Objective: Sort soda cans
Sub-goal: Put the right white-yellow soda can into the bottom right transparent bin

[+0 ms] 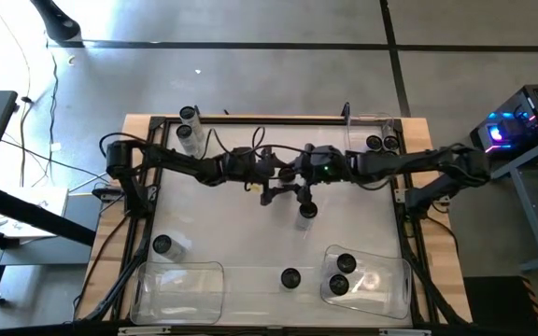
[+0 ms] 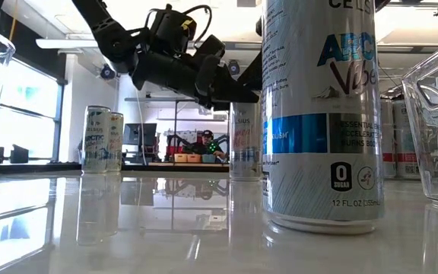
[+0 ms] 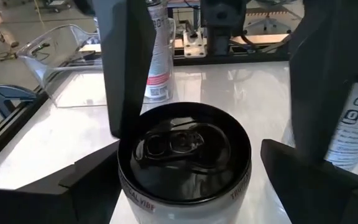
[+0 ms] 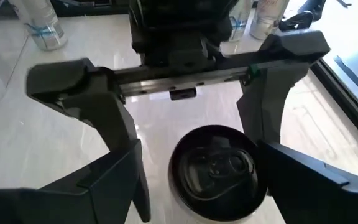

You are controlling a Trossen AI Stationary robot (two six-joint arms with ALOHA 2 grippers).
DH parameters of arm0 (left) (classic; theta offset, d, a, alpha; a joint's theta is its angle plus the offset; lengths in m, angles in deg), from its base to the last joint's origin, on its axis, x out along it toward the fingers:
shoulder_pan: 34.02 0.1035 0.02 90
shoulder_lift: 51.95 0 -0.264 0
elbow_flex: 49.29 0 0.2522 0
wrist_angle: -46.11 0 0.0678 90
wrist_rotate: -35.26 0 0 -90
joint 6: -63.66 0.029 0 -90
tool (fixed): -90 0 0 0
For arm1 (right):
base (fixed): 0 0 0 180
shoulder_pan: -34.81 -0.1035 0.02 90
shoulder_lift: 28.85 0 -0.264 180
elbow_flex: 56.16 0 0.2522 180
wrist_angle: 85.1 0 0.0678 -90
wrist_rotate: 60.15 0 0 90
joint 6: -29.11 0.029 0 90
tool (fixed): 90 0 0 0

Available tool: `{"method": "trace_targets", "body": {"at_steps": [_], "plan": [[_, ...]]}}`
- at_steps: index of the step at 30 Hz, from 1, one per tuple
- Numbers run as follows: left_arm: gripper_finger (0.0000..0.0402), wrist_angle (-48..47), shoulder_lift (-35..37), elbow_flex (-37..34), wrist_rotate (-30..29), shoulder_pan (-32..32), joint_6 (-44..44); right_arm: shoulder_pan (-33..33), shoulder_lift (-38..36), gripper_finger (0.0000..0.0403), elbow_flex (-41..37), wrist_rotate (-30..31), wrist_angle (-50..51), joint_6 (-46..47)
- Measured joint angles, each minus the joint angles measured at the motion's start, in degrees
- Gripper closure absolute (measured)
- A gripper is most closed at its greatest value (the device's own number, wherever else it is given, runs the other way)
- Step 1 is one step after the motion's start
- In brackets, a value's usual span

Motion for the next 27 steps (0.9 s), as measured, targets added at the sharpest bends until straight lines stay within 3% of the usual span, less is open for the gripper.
{"method": "trace_targets", "body": {"at_steps": [17, 27], "plan": [[0.0044, -19.44, 11.63, -0.02, -2.14, -0.85, 0.92, 1.57, 2.43, 0.0086, 0.0, 0.32, -2.14, 1.11], [0.0044, -20.76, 16.36, -2.11, -5.21, -1.78, 0.75, 2.05, 2.54, 0.0064, -0.02, -0.46, -2.51, 0.76]]}}
